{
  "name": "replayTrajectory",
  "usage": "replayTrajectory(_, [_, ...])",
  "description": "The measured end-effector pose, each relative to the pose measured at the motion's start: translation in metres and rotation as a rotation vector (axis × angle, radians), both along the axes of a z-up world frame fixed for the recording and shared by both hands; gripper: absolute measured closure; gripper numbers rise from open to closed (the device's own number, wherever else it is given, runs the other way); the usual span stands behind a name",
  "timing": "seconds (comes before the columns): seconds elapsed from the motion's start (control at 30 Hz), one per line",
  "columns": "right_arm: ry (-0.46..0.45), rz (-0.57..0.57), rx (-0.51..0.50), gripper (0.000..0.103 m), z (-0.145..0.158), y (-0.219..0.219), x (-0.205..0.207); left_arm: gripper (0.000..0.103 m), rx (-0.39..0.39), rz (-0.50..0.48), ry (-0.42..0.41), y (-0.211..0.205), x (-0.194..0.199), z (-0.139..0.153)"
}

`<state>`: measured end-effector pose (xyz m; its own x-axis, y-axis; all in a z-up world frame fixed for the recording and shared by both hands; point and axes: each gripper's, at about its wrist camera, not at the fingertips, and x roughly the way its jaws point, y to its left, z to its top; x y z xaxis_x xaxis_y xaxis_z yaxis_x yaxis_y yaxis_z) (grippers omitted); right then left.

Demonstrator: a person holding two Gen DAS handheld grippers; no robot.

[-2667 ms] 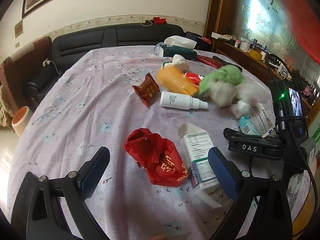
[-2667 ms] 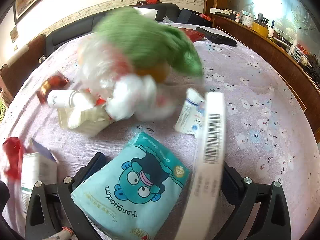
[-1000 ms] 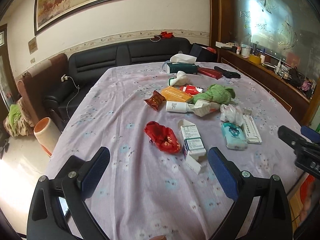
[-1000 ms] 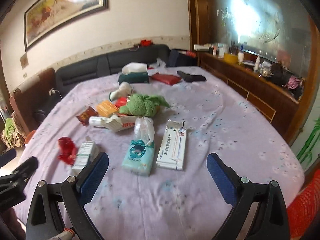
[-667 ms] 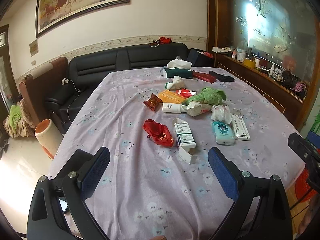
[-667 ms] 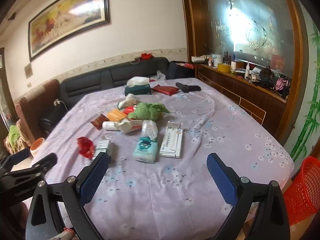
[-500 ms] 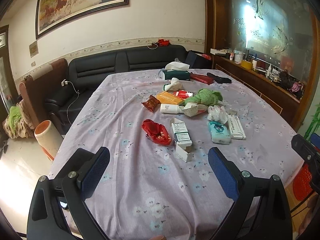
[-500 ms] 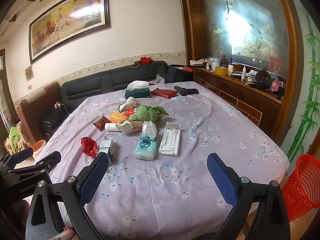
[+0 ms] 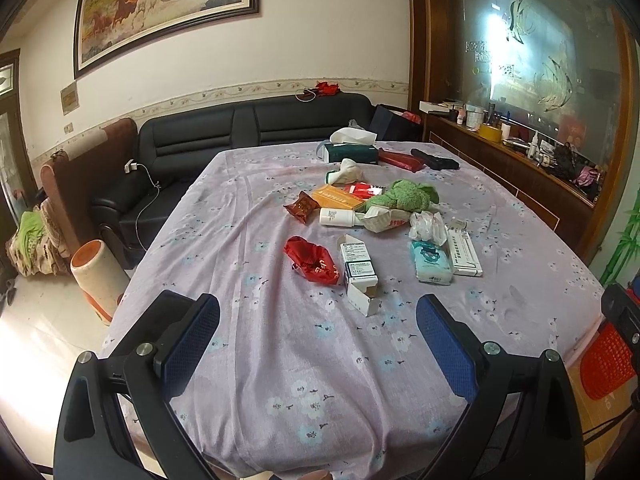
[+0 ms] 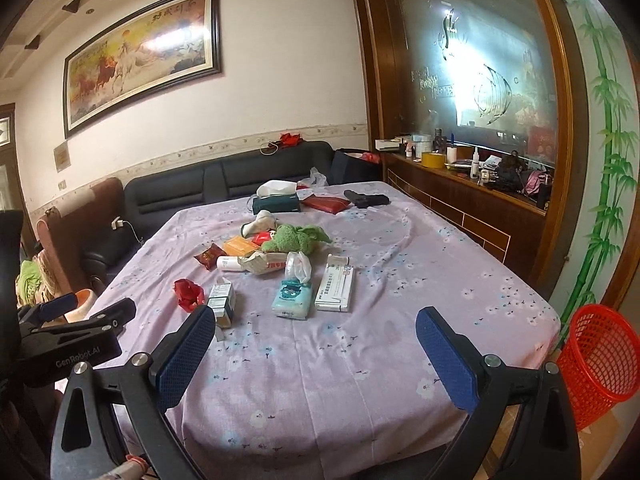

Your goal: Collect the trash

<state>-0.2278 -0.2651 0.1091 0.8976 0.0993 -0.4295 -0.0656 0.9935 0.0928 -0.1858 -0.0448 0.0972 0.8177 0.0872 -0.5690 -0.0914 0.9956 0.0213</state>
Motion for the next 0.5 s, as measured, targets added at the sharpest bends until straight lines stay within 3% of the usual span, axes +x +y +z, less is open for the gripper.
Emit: replayTrajectory(0.5, [-0.031,-0.009,0.019,0.003,0.005,-0.006,-0.015,0.005,-0.004,-0.022,-0.016,-0.01,-0.013,0.007])
